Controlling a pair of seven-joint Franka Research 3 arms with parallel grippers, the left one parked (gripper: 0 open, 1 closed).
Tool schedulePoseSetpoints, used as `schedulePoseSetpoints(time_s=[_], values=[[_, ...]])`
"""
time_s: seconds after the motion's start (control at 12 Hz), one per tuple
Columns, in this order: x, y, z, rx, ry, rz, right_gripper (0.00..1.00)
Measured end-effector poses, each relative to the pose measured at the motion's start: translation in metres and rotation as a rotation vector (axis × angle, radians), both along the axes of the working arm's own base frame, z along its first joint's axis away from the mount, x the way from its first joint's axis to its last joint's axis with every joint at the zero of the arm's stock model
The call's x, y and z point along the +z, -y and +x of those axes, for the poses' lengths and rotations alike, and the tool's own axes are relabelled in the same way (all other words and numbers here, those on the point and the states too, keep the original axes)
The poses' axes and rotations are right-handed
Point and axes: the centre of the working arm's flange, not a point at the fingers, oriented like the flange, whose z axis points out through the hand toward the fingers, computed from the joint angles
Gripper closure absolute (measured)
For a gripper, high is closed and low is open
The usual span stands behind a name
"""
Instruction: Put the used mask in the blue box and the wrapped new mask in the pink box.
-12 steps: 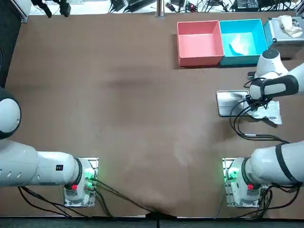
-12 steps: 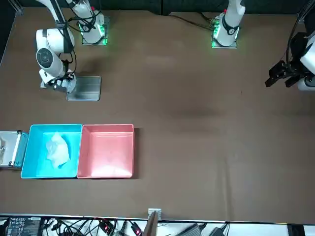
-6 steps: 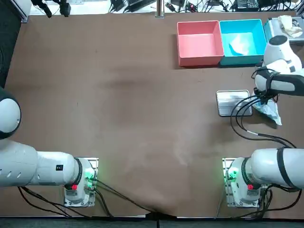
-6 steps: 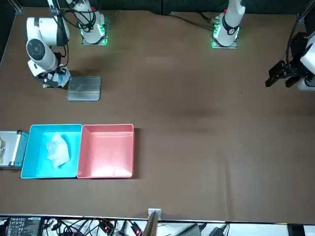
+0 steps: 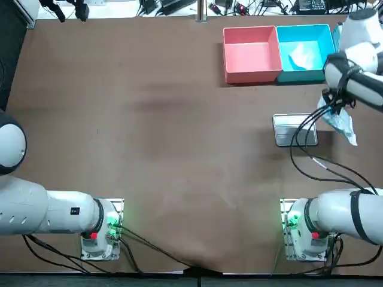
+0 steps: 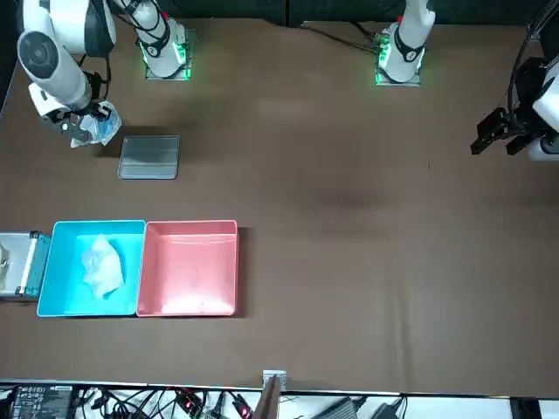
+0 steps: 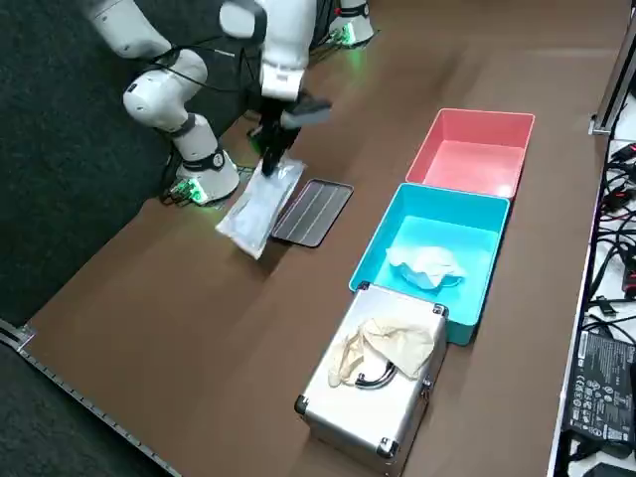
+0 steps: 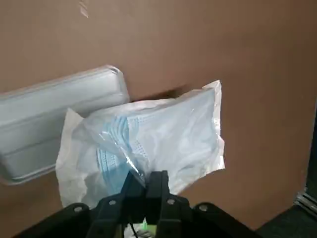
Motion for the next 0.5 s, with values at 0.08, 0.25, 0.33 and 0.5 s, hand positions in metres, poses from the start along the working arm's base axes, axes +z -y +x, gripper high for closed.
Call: schedulePoseSetpoints(time_s=[0.08,0.25,0.33,0.5], values=[[0.019,-0.010,0.010,-0.004,0.019,0.020,0.98],[0.055,-0.025,0.031,-0.013,0.058,0.059,0.98],[0.070,-0.033,0.043,-0.017,0.077,0.084,0.98],[0.092,-0.050,0.072,-0.020,0.117,0.134,0.98]])
